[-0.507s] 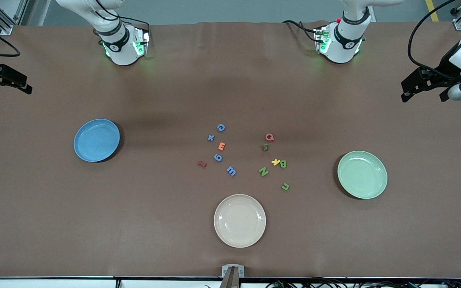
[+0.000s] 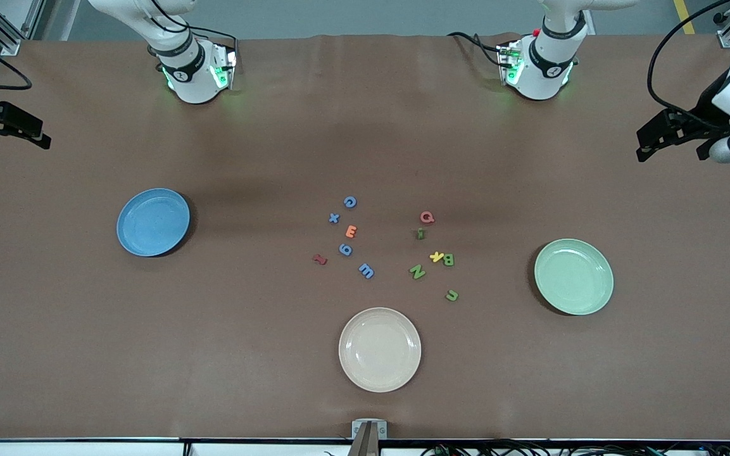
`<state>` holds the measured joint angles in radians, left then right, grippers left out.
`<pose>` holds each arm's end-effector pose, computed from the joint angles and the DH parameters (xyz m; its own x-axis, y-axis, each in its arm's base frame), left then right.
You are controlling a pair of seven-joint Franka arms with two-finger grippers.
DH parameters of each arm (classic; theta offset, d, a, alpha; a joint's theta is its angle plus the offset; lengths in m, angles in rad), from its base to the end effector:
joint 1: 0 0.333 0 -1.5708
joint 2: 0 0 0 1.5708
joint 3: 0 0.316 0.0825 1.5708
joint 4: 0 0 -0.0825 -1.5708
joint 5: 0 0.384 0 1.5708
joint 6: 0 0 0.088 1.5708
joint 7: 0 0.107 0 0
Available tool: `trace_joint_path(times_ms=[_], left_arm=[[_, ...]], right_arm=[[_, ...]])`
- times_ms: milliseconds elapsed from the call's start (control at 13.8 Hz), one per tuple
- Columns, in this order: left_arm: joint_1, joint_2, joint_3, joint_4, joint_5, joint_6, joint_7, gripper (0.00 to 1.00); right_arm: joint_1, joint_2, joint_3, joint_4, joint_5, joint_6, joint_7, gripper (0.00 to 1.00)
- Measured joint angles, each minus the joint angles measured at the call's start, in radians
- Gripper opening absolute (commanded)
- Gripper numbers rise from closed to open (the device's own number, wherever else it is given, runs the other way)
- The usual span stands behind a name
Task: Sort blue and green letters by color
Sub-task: 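Move both grippers out from rest toward the scattered foam letters, then grasp a green letter with the left gripper while the right gripper grasps blue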
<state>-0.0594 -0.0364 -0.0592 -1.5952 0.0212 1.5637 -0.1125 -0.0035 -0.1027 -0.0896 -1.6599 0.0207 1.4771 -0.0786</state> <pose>0.5389 -0.0625 0.6323 1.0000 -0.0059 0.0074 -0.0058 -0.9997 -0.0227 0.5096 -0.0477 0.6296 0.9969 -0.0111 -0.0778 -0.0140 -0.9993 -0.0361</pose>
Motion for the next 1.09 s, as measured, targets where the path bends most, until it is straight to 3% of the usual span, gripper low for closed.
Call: trace_joint_path(times_ms=[435,870,1087], left_arm=[[-0.053,0.251,-0.032,-0.013,-0.001,0.198,-0.009,1.00],[-0.169,0.441,-0.040,-0.013,-0.003,0.377,-0.139,0.97],[-0.252,0.489,-0.042,-0.046,-0.003,0.450,-0.243,0.95]], right_arm=[[-0.002,0.019,-0.002,0.009,0.000,0.006,0.001,1.00],[-0.041,0.239,-0.011,0.026,-0.001,0.090,-0.003,1.00],[-0.006,0.284,0.003,0.025,0.007,0.134,0.058,1.00]])
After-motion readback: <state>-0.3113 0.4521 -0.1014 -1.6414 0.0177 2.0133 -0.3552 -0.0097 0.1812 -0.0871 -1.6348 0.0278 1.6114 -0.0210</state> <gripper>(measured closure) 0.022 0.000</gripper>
